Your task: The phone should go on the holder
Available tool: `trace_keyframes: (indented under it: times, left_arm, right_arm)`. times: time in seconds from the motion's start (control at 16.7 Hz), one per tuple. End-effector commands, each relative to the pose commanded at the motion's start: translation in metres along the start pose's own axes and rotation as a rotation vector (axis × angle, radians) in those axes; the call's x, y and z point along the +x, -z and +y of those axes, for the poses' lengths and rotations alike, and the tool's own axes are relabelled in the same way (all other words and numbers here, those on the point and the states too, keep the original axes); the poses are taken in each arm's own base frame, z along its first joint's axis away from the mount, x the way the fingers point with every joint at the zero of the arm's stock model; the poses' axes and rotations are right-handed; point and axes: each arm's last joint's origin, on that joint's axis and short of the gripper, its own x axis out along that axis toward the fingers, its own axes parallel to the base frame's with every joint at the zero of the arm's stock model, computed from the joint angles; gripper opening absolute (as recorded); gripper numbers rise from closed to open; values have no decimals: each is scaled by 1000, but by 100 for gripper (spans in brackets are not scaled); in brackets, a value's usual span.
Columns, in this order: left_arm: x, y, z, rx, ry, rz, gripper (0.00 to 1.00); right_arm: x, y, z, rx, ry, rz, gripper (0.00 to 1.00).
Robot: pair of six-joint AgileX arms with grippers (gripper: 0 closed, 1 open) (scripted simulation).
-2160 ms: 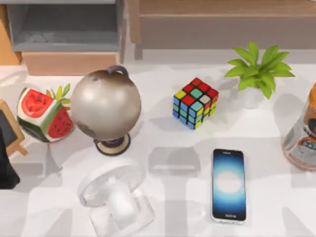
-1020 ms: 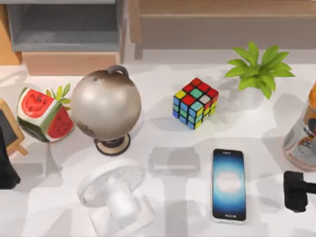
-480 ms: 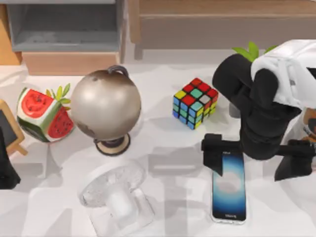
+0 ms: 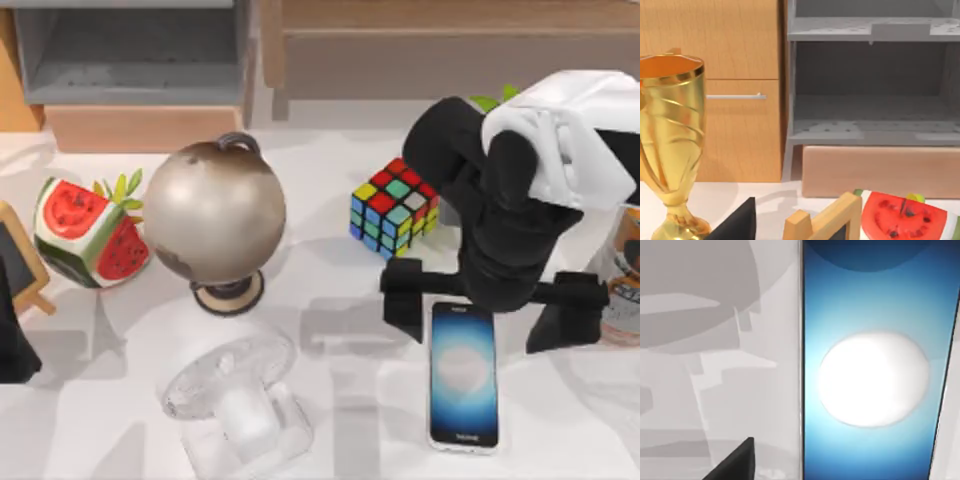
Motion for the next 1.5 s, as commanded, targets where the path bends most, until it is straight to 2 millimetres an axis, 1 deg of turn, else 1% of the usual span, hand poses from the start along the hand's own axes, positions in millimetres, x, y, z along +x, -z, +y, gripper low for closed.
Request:
trace_keyframes:
  times: [0.06, 0.18, 0.54, 0.66, 0.84, 1.5]
  left_arm:
    - [0, 0, 0, 0, 0, 0, 100]
    - [0, 0, 0, 0, 0, 0, 100]
    - [0, 0, 0, 0, 0, 0, 100]
    - [0, 0, 0, 0, 0, 0, 100]
    - [0, 0, 0, 0, 0, 0, 100]
    - [0, 0, 0, 0, 0, 0, 100]
  right_arm:
    - [1, 0, 0, -1, 1, 1, 100]
    - [13, 0, 1, -3, 4, 5, 100]
    - [73, 0, 2, -4, -4, -3, 100]
    - [81, 1, 2, -4, 1, 2, 100]
    - [81, 1, 2, -4, 1, 2, 100]
    - [81, 1, 2, -4, 1, 2, 17]
